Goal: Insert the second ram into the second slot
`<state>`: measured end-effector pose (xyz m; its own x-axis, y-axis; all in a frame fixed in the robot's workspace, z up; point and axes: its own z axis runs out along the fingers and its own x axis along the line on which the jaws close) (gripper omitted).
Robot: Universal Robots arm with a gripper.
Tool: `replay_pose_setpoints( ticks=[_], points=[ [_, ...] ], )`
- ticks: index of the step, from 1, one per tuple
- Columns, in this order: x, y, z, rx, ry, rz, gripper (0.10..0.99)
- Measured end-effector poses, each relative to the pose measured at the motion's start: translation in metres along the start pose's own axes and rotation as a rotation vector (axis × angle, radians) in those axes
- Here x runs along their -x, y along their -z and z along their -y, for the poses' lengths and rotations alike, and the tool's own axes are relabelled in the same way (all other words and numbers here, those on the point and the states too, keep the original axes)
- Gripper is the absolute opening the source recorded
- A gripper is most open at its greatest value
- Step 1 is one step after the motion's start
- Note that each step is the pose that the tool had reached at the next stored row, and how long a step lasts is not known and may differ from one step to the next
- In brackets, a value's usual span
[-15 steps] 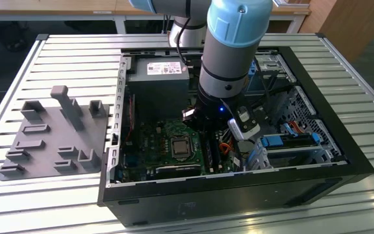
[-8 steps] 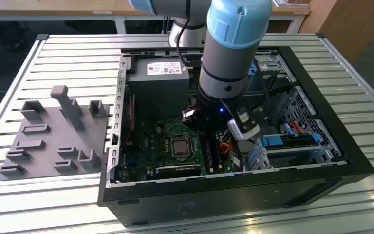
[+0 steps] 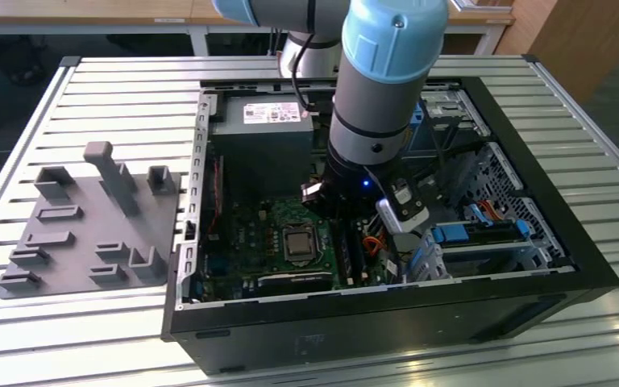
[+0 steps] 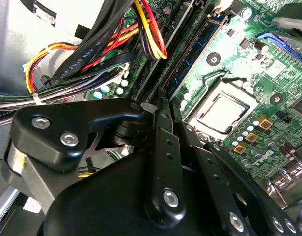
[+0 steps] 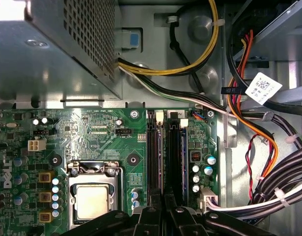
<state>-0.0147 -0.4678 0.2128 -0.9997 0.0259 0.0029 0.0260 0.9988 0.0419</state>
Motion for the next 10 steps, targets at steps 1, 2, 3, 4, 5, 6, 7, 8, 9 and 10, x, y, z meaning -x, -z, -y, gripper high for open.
replay_pose_setpoints(
  ticks=[1, 2, 3, 4, 5, 6, 7, 8, 9, 10],
  points=[
    [0.0, 0.0, 0.0, 0.0, 0.0, 0.0, 0.137],
    [0.0, -0.0001, 0.0, 0.0, 0.0, 0.0, 0.137],
    [0.0, -0.0001, 0.0, 0.0, 0.0, 0.0, 0.137],
    [0.0, -0.0001, 0.0, 0.0, 0.0, 0.0, 0.137],
    [0.0, -0.0001, 0.0, 0.0, 0.0, 0.0001, 0.137],
    [0.0, -0.0001, 0.0, 0.0, 0.0, 0.0001, 0.149],
    [0.0, -0.0001, 0.0, 0.0, 0.0, 0.0001, 0.149],
    [0.0, -0.0001, 0.0, 0.0, 0.0, 0.0, 0.149],
    [0.0, -0.0001, 0.0, 0.0, 0.0, 0.0001, 0.212],
    [0.0, 0.0, 0.0, 0.0, 0.0, 0.0001, 0.212]
  ],
)
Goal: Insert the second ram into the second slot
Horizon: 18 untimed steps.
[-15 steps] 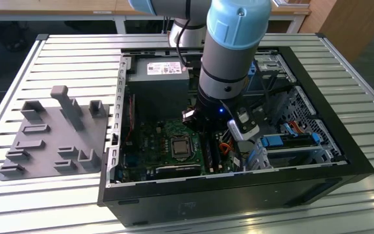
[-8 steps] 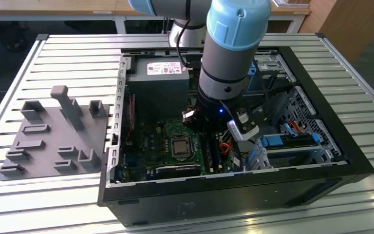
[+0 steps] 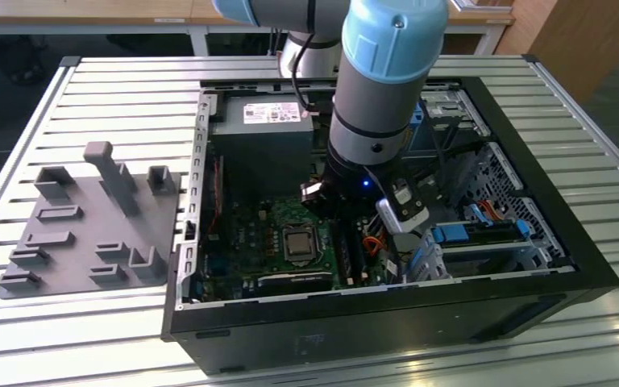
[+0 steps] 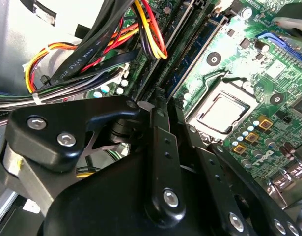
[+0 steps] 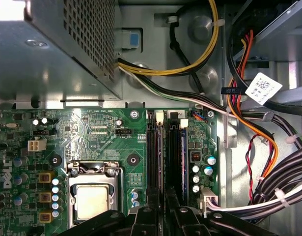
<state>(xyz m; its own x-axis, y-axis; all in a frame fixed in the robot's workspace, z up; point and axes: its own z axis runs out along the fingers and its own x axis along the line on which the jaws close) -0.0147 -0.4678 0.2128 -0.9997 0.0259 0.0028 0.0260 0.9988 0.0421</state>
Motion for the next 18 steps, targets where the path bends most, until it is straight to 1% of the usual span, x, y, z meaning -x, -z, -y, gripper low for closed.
replay_pose_setpoints(
  ticks=[2, 4, 10, 11, 14, 15, 16, 18],
  points=[
    [0.0, 0.0021, -0.0001, 0.0, 0.0, 0.0, 0.212],
    [0.0, 0.0064, -0.0002, 0.0, 0.0, 0.0, 0.212],
    [-0.0001, 0.0249, -0.001, 0.0, 0.0, -0.0001, 0.212],
    [-0.0001, 0.0263, -0.0011, 0.0, 0.0, -0.0001, 0.212],
    [-0.0001, 0.0262, -0.0011, 0.0, 0.0, 0.0, 0.2],
    [-0.0001, 0.0262, -0.0011, 0.0, 0.0, 0.0, 0.137],
    [-0.0001, 0.0262, -0.0011, 0.0, 0.0, 0.0, 0.106],
    [0.0001, 0.025, -0.0011, 0.0, 0.0, -0.0001, 0.106]
  ],
)
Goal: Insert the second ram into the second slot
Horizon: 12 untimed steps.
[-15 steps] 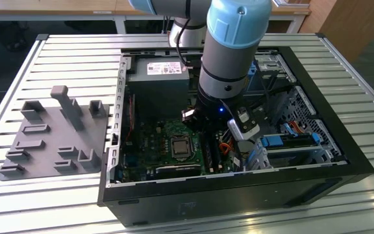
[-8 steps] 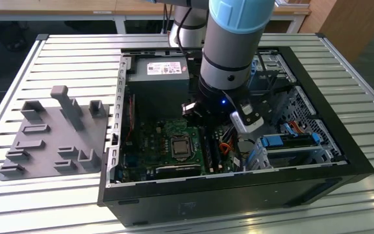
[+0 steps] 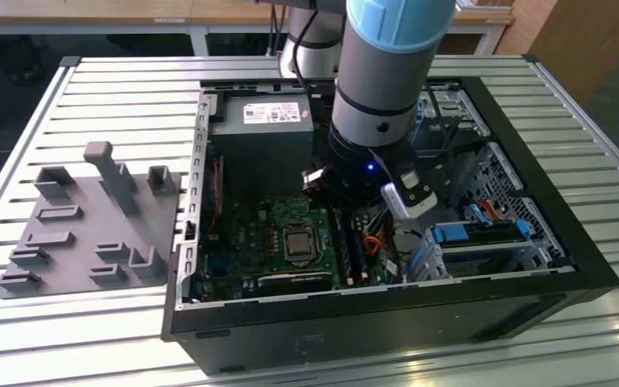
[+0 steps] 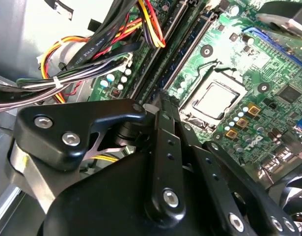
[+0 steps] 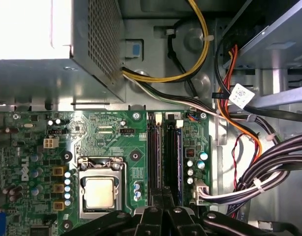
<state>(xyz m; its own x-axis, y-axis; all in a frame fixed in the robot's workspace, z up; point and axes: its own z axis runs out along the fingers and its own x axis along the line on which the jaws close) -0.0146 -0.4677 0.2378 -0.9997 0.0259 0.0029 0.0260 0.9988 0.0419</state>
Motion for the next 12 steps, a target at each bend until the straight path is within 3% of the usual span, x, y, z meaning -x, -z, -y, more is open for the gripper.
replay_pose_setpoints(
  ticks=[12],
  points=[
    [0.0003, -0.0154, 0.0007, 0.0, 0.0, 0.0, 0.106]
  ],
)
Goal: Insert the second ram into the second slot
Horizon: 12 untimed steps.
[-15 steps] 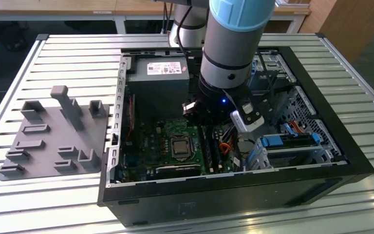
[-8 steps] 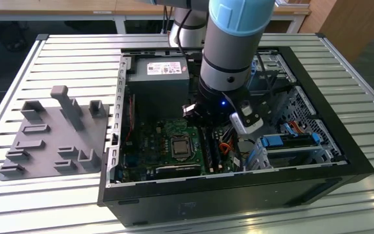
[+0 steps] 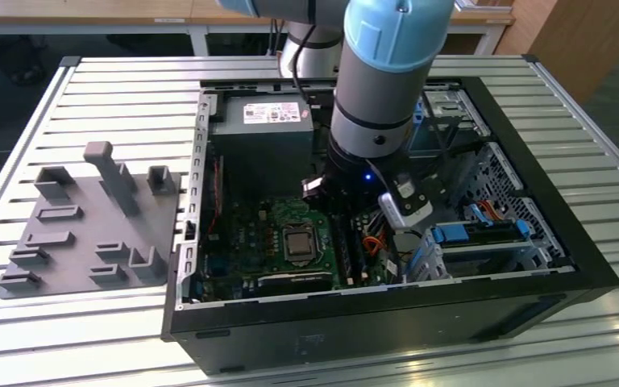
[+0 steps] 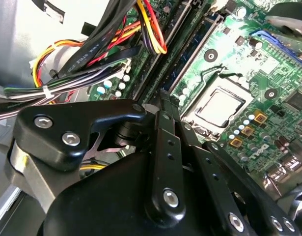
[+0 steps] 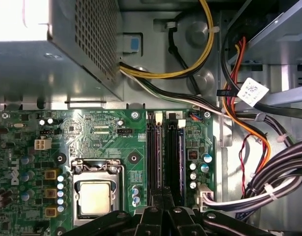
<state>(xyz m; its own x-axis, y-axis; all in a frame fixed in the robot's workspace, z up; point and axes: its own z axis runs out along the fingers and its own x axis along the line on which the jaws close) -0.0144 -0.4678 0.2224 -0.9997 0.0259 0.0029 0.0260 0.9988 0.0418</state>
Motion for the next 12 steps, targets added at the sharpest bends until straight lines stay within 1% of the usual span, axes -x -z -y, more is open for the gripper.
replay_pose_setpoints(
  ticks=[7, 9, 10, 11, 12],
  points=[
    [0.0, -0.0077, 0.0004, -0.001, 0.0, -0.0003, 0.106],
    [0.0, -0.0067, 0.0003, 0.0, 0.0, -0.0002, 0.106],
    [0.0, -0.0053, 0.0001, 0.002, 0.0, 0.0003, 0.106],
    [0.0001, -0.0033, -0.0004, 0.004, 0.0, 0.0008, 0.106],
    [0.0001, 0.0002, -0.0003, 0.003, 0.0, 0.0004, 0.106]
  ],
)
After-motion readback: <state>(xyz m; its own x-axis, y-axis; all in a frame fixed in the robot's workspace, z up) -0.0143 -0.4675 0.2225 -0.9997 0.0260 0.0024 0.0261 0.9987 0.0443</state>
